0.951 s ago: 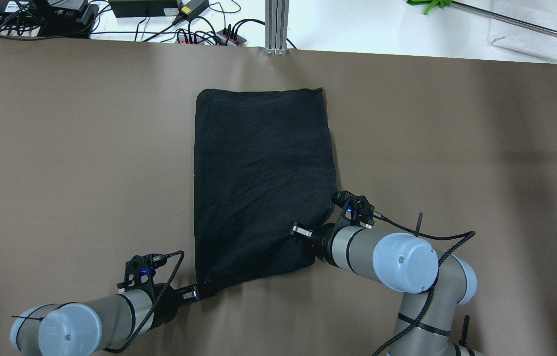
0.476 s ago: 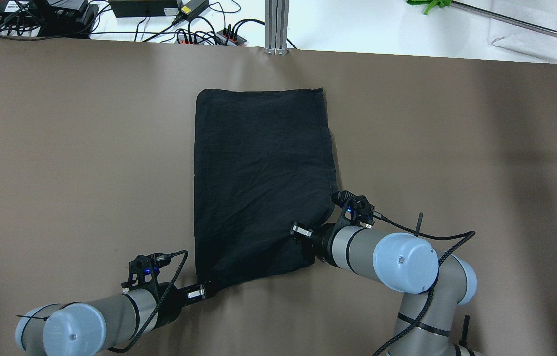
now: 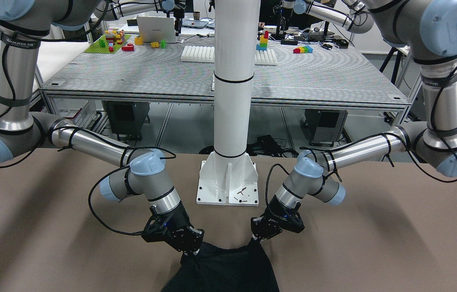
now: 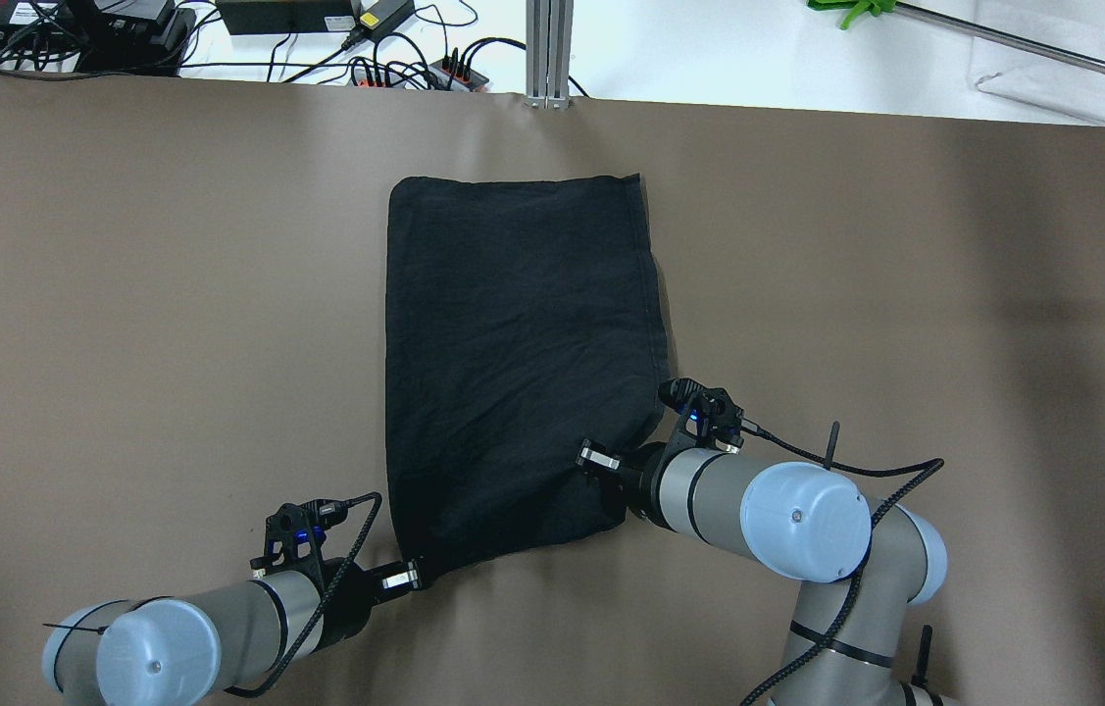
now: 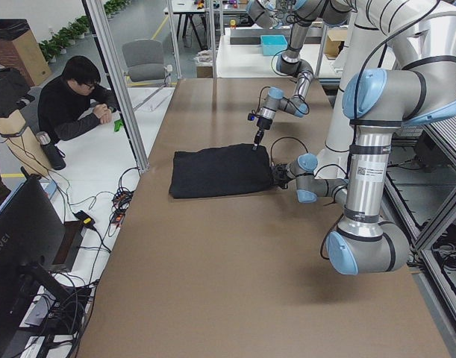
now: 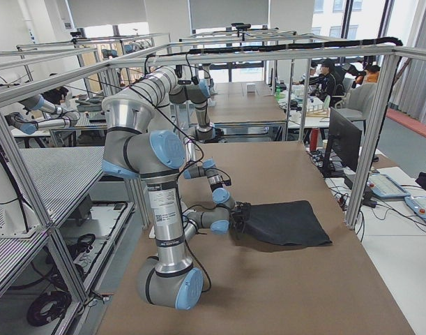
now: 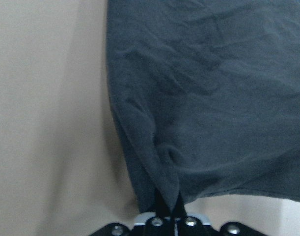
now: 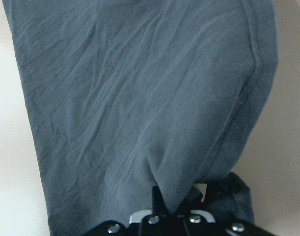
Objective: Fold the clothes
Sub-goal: 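Lift both near corners with both grippers and fold them away from the robot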
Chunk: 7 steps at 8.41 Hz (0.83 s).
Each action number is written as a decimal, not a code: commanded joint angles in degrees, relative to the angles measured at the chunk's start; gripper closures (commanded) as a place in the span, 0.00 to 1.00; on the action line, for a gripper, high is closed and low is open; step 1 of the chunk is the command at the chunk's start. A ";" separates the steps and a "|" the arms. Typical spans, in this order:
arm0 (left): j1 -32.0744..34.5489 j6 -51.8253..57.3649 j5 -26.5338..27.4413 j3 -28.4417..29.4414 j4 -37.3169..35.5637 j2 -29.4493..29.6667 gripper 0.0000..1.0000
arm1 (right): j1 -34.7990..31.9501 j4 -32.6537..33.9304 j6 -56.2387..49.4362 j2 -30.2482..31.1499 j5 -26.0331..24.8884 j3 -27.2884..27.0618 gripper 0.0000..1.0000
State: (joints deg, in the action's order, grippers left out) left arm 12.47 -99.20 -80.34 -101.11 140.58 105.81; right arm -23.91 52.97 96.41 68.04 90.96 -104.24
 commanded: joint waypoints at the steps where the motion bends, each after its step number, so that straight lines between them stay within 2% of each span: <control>1: 1.32 -0.03 -0.95 -0.32 0.04 -0.16 1.00 | 0.00 -0.06 -0.09 1.73 0.88 -1.66 1.00; 2: 1.85 0.50 -1.57 -0.76 0.30 -0.43 1.00 | 0.26 -0.06 -0.26 2.61 0.88 -2.54 1.00; 5: 1.94 0.50 -1.40 -8.30 0.13 -1.74 1.00 | 6.31 -0.06 0.78 10.07 0.01 -12.01 1.00; 7: -0.85 1.02 -1.05 -13.56 0.22 -1.75 1.00 | 10.61 -0.06 3.94 11.92 -0.17 -14.75 1.00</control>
State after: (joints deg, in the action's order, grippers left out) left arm 14.07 -98.69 -81.74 -109.62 140.75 104.26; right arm -17.32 52.94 97.56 77.43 91.06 -115.74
